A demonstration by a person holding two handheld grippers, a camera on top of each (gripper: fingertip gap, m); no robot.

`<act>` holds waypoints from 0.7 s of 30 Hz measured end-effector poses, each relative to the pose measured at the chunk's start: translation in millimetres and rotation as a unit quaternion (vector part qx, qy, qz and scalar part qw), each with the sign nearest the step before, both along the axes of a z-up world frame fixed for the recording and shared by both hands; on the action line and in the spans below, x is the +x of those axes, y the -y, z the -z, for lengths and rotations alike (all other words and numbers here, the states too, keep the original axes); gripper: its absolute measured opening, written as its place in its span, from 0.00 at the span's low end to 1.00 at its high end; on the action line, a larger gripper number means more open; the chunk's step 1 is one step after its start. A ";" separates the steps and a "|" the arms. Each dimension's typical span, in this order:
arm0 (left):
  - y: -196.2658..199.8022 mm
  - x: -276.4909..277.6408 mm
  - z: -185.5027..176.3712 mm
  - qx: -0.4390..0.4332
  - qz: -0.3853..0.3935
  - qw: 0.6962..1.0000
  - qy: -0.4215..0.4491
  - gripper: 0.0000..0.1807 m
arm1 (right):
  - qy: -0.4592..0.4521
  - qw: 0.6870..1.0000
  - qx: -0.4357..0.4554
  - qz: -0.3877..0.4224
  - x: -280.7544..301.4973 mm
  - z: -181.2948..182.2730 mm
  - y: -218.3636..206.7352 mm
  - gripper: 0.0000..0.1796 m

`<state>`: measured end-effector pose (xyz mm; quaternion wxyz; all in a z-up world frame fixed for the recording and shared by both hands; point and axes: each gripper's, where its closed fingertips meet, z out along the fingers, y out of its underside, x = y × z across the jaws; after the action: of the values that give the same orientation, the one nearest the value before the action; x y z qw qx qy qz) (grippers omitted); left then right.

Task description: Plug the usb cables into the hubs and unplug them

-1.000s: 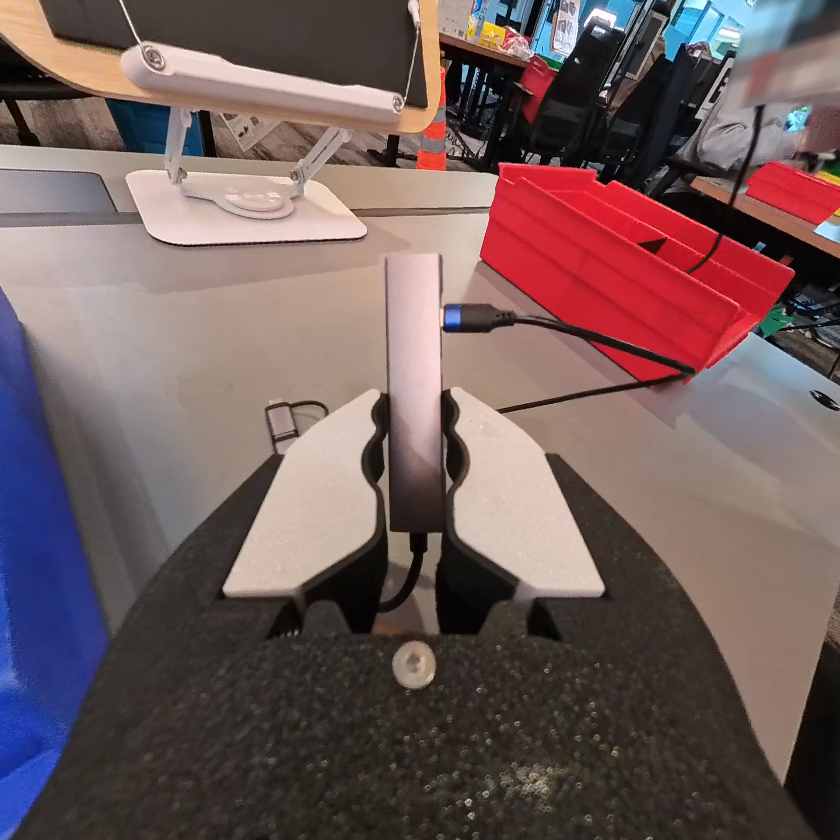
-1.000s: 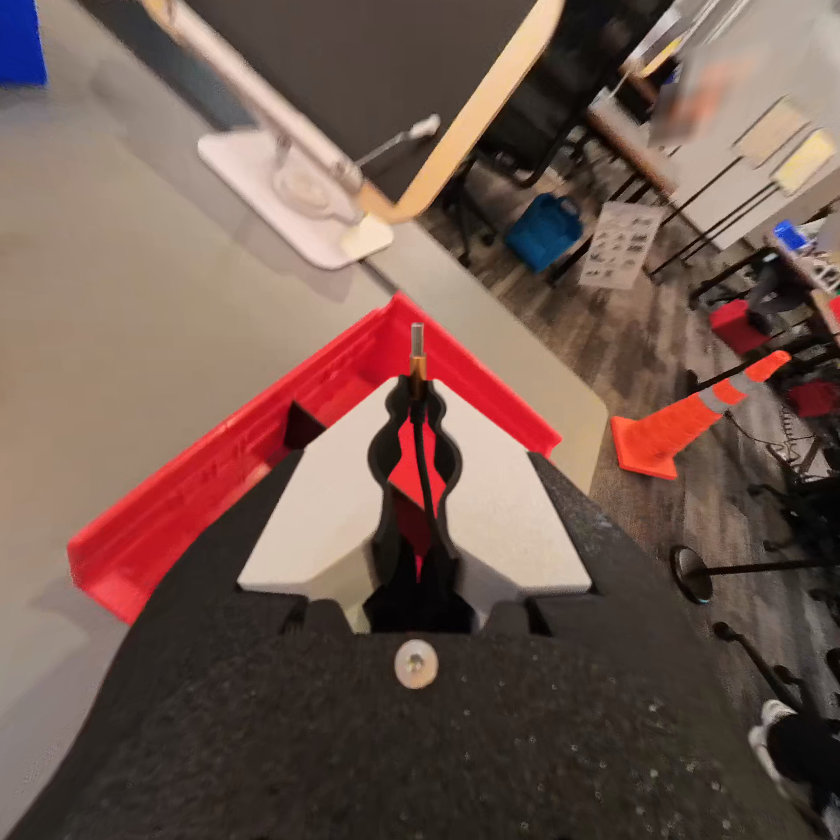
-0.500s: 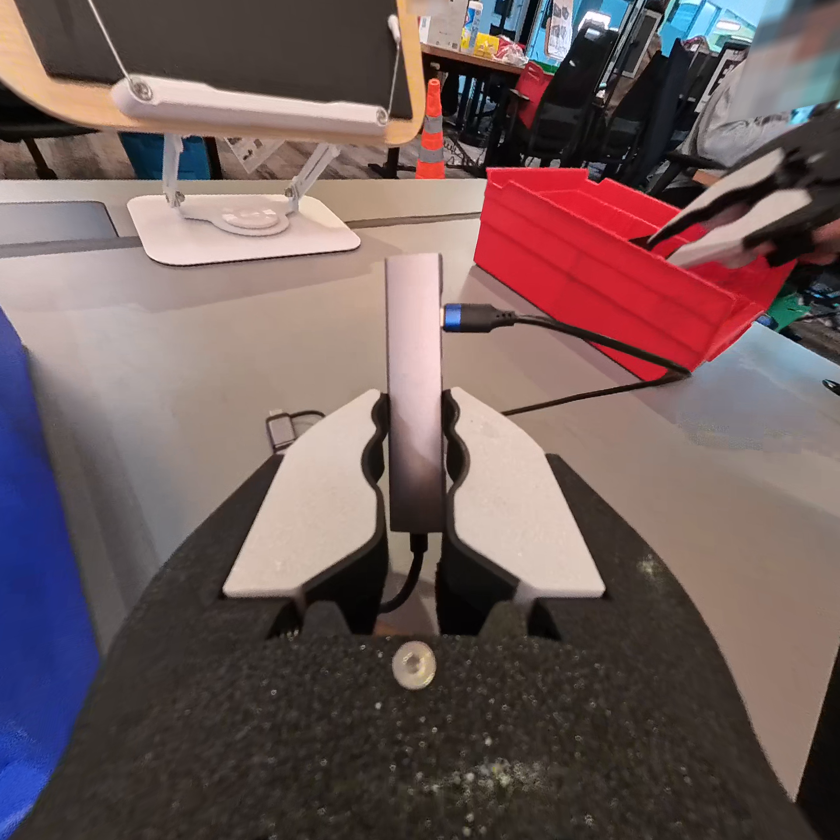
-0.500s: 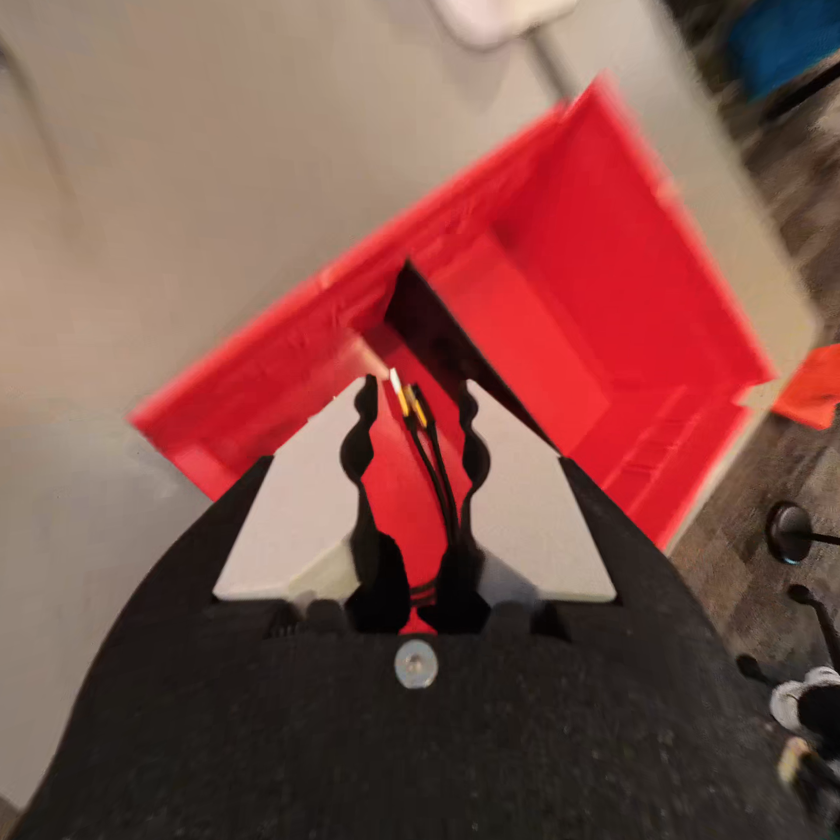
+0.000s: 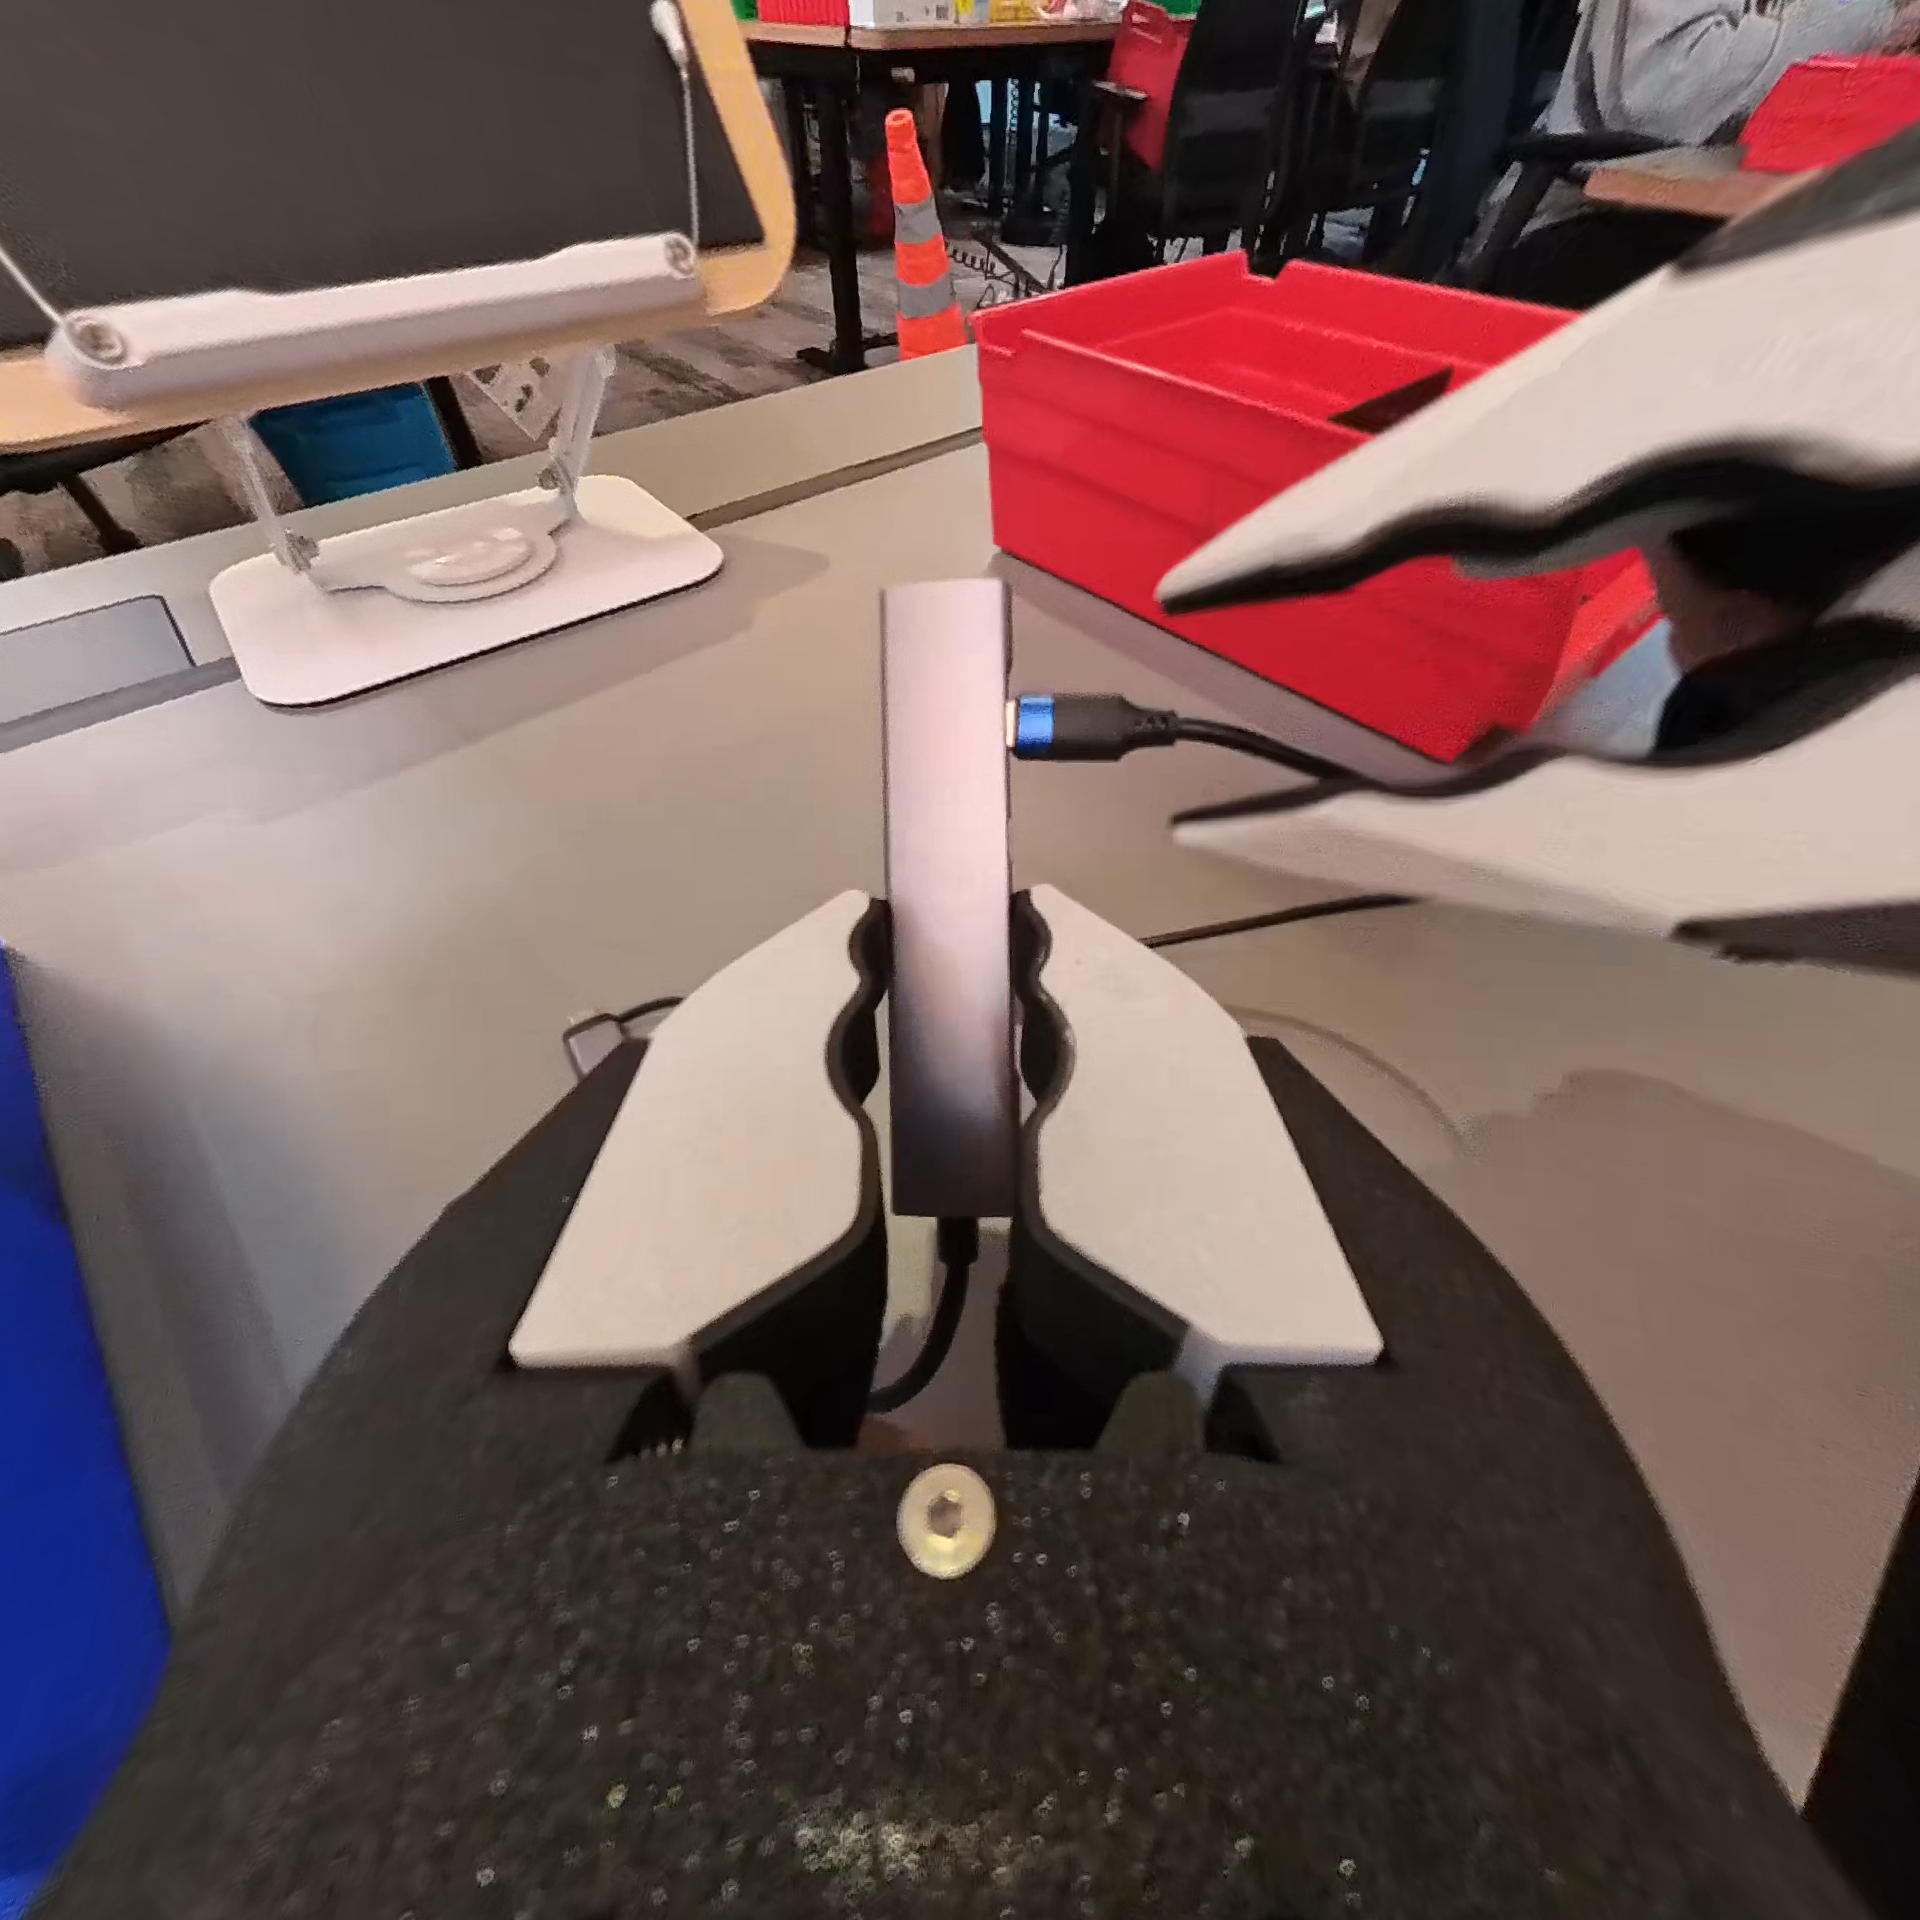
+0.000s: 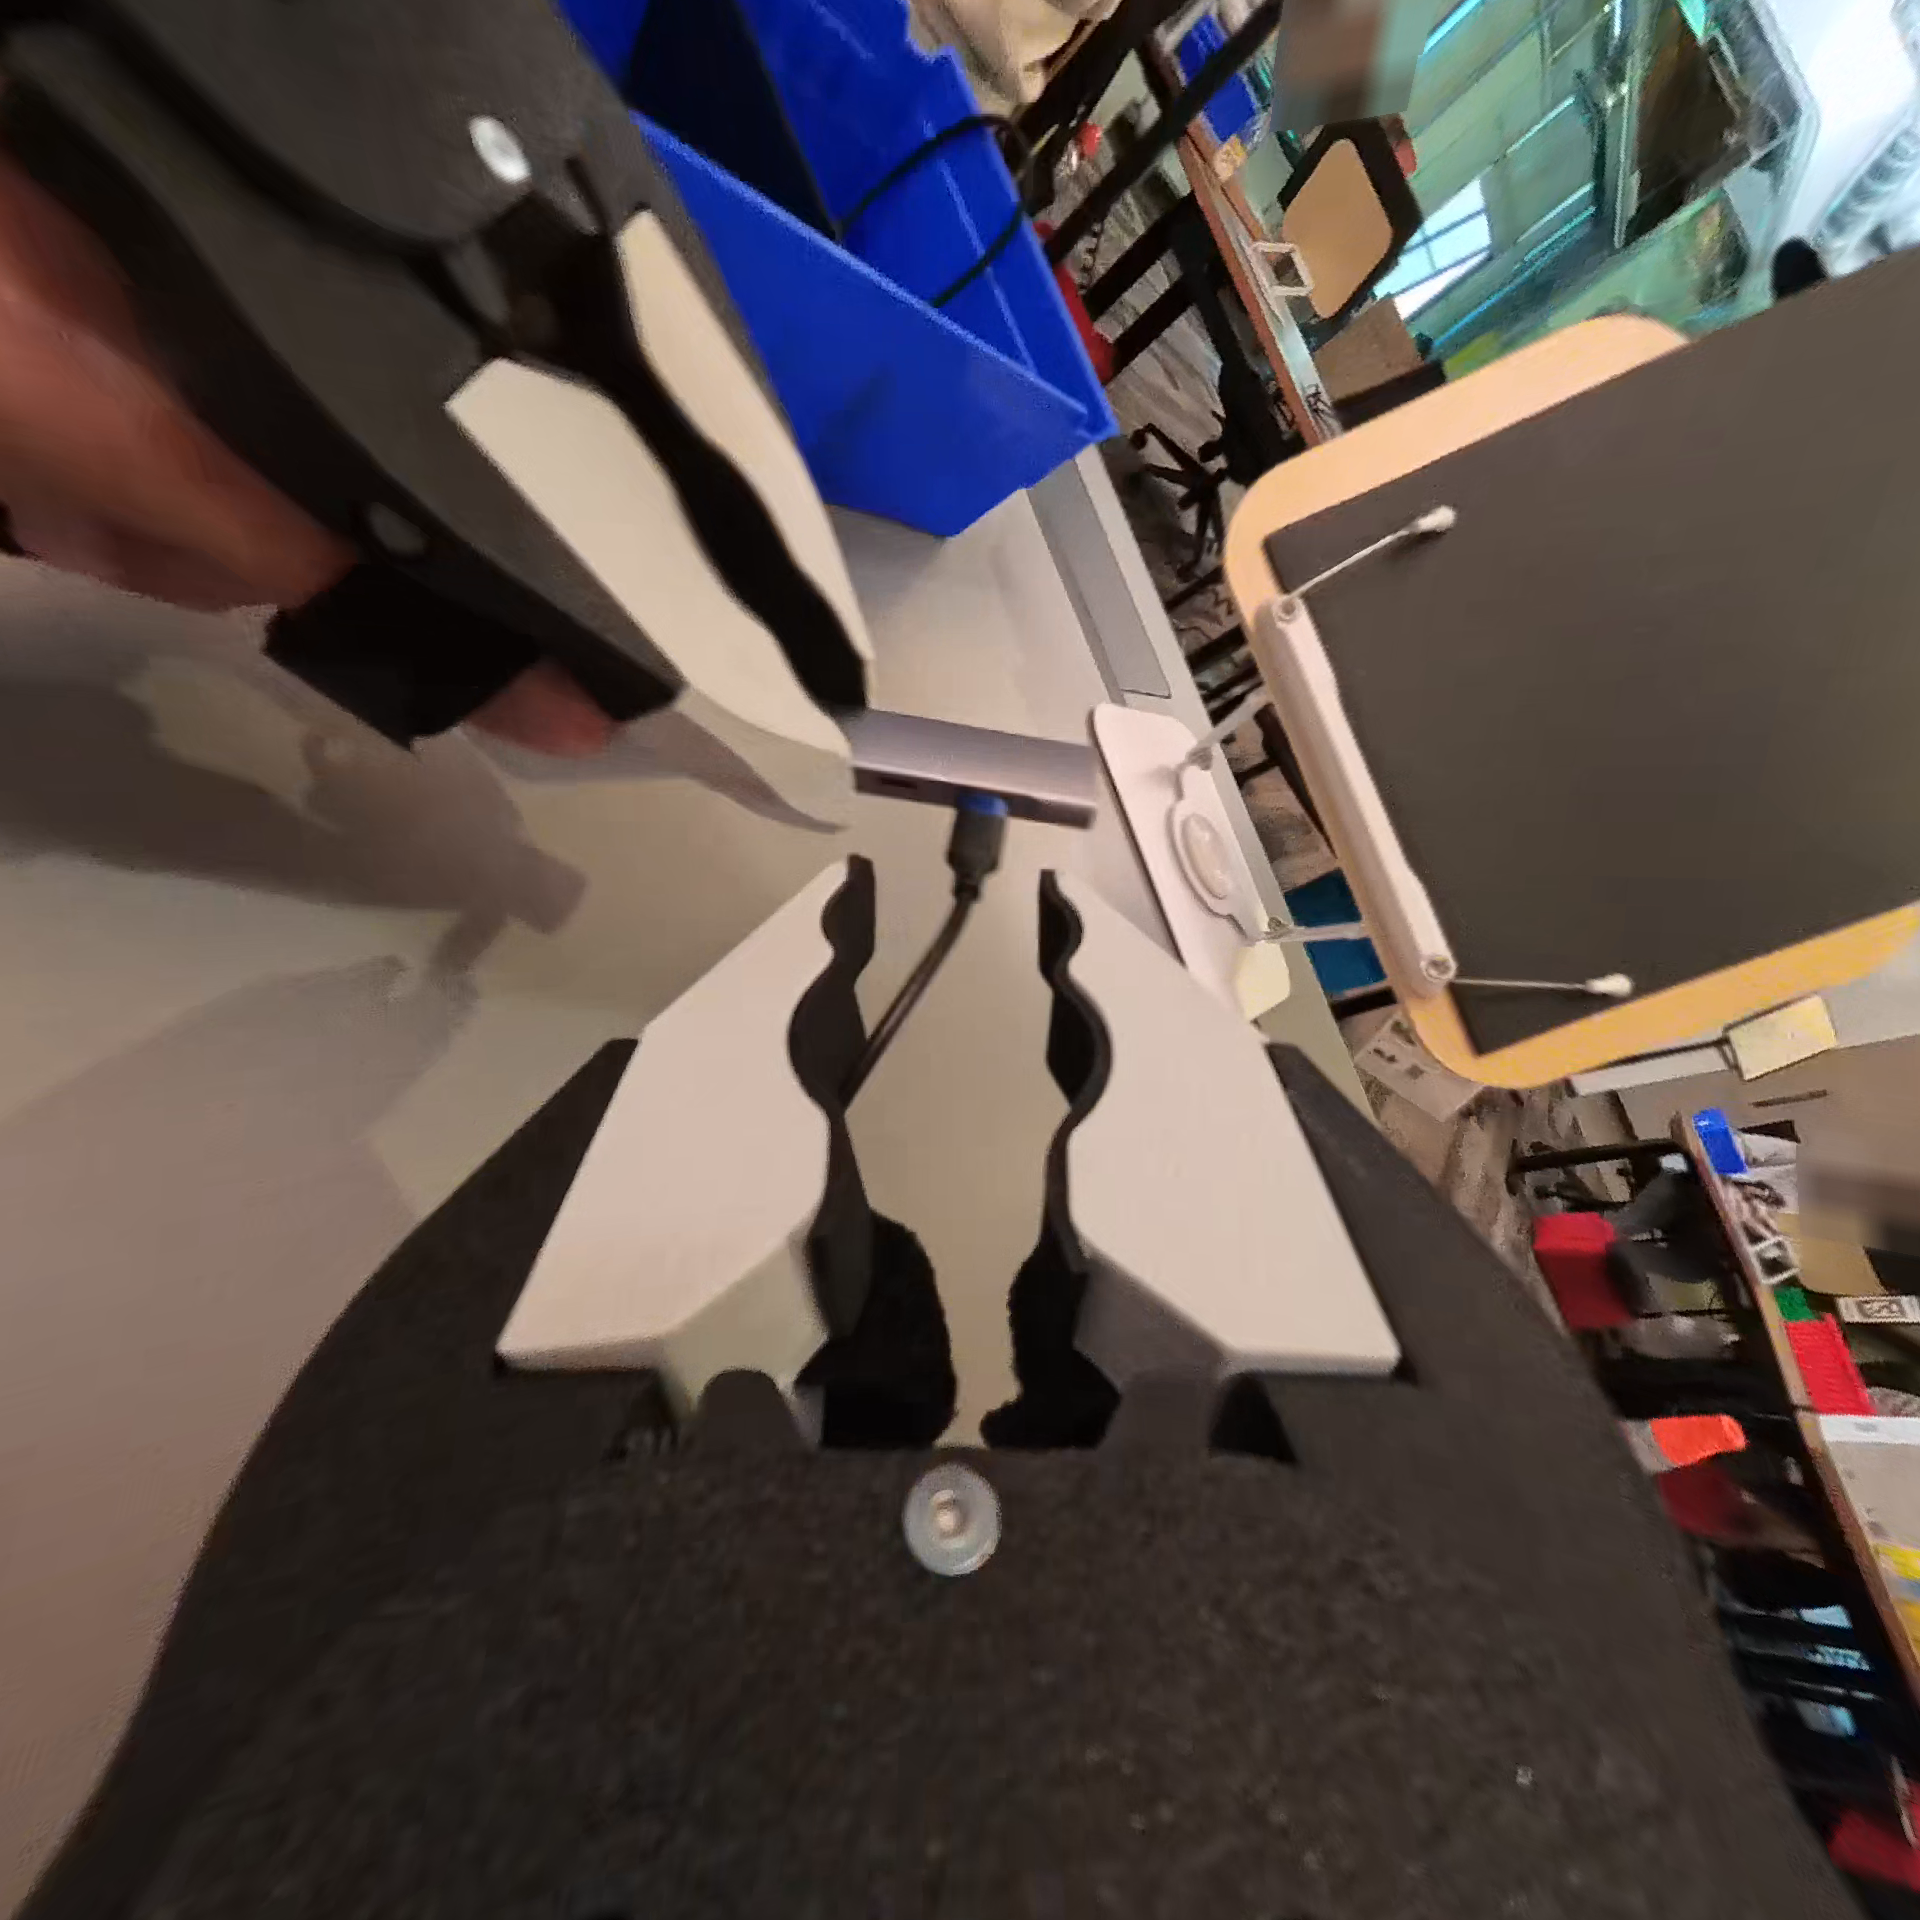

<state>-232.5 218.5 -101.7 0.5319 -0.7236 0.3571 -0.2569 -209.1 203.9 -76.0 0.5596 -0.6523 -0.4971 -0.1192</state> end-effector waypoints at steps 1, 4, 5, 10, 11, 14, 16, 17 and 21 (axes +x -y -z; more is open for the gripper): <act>1.6 1.5 0.4 0.003 0.003 1.000 -0.005 0.12 | 0.004 1.000 0.002 0.001 -2.0 4.5 -0.4 0.17; 6.1 5.2 0.2 0.010 0.013 1.000 -0.009 0.12 | 0.005 1.000 0.004 0.013 0.9 12.5 -5.0 0.16; 7.2 6.2 0.1 0.010 0.016 1.000 -0.009 0.12 | -0.002 1.000 0.007 0.015 1.9 12.8 -6.4 0.15; 10.7 10.1 3.6 -0.001 0.033 0.999 -0.008 0.12 | -0.053 0.998 0.023 0.008 3.5 5.3 -6.2 0.05; 11.0 10.6 4.7 0.000 0.033 0.999 -0.011 0.12 | -0.054 0.998 0.016 0.006 4.1 6.3 -6.1 0.05; 12.2 12.5 9.5 -0.009 0.046 0.999 -0.019 0.12 | -0.052 0.999 -0.005 -0.008 2.1 7.5 -2.1 0.05; 15.1 15.3 15.7 -0.017 0.067 0.997 -0.036 0.13 | -0.026 0.999 -0.023 -0.025 -0.7 11.5 1.9 0.05; 15.9 16.7 16.1 -0.015 0.073 0.997 -0.036 0.14 | -0.016 0.999 -0.026 -0.036 -2.7 12.2 4.4 0.05; 18.6 19.9 15.9 -0.007 0.088 0.995 -0.037 0.15 | 0.004 0.998 -0.027 -0.056 -5.2 12.8 10.3 0.05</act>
<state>-212.6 199.9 -117.6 0.4890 -0.7020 0.4369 -0.2778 -214.3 193.6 -88.8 0.5454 -0.6378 -0.5385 -0.0766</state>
